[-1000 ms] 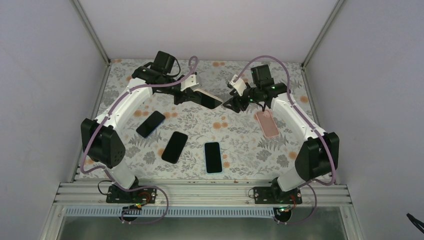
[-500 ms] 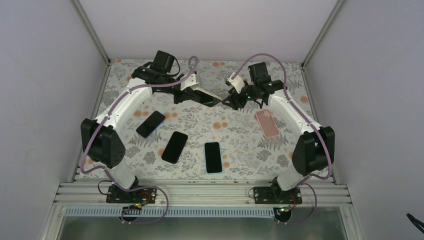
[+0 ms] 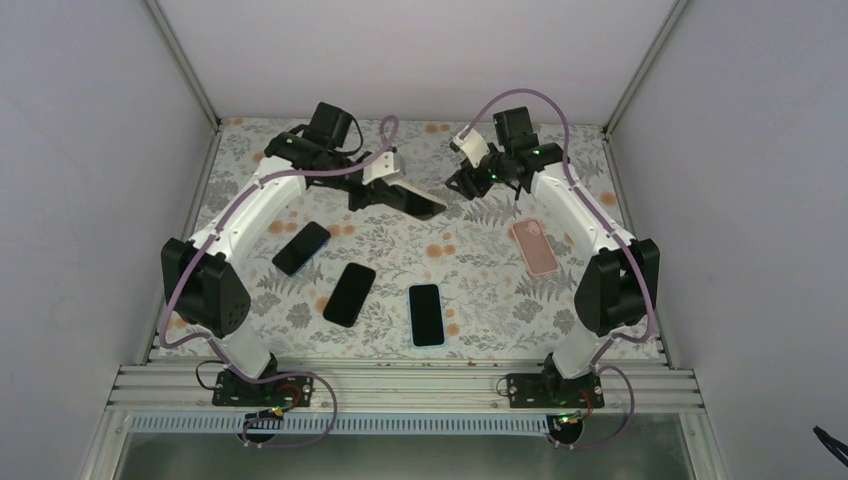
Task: Take the phone out of the phone case
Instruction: Remove the phone case from the phone.
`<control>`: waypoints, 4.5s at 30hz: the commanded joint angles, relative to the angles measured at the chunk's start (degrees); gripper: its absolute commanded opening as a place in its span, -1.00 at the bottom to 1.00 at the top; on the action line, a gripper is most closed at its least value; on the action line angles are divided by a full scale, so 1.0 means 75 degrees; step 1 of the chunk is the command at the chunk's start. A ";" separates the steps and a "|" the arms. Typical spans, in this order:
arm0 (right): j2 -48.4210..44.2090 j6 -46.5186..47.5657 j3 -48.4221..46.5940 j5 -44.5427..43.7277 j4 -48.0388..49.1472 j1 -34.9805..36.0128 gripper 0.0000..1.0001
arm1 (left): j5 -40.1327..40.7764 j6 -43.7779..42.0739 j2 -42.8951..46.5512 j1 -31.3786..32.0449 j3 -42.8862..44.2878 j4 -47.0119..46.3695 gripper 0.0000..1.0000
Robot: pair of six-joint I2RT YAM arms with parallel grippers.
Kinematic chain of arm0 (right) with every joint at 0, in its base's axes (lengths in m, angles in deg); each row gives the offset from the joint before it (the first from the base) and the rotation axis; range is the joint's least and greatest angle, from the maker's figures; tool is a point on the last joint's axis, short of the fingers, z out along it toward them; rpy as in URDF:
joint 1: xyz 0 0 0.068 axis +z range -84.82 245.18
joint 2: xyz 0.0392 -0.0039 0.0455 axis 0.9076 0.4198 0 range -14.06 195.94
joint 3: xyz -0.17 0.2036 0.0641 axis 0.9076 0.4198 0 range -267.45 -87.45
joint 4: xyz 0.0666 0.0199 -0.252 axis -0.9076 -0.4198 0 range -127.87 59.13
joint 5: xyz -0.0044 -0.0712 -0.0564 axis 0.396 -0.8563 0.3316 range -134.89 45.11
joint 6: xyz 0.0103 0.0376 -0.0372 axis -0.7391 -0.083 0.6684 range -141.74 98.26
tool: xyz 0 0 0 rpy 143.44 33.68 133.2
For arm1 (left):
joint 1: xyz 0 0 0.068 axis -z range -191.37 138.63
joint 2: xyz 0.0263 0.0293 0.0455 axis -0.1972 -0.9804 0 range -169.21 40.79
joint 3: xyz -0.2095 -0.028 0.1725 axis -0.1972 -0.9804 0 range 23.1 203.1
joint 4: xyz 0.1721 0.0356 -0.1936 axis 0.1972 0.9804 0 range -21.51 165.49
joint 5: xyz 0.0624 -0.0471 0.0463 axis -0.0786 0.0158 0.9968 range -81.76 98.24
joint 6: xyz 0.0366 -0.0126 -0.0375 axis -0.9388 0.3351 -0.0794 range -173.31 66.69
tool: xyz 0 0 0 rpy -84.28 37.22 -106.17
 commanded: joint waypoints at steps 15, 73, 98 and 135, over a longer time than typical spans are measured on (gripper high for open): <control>-0.1088 0.1066 0.0357 0.0225 -0.0209 -0.0288 0.66 | -0.0873 -0.0229 0.0135 0.0457 0.0069 0.0460 -0.95; 0.0120 0.1134 -0.0891 0.1266 -0.0482 0.0319 0.51 | -0.1979 -0.0654 -0.0349 0.0730 0.0810 0.1428 -0.95; 0.1886 0.3112 -0.3246 0.6508 -0.4328 0.2876 0.53 | 0.0175 0.1035 0.0043 0.0694 -0.0100 -0.2087 -0.95; 0.0061 -0.4615 -0.2201 0.0174 0.2667 -0.0015 -0.93 | 0.6321 0.1557 0.1494 0.2421 -0.2628 -0.8158 1.00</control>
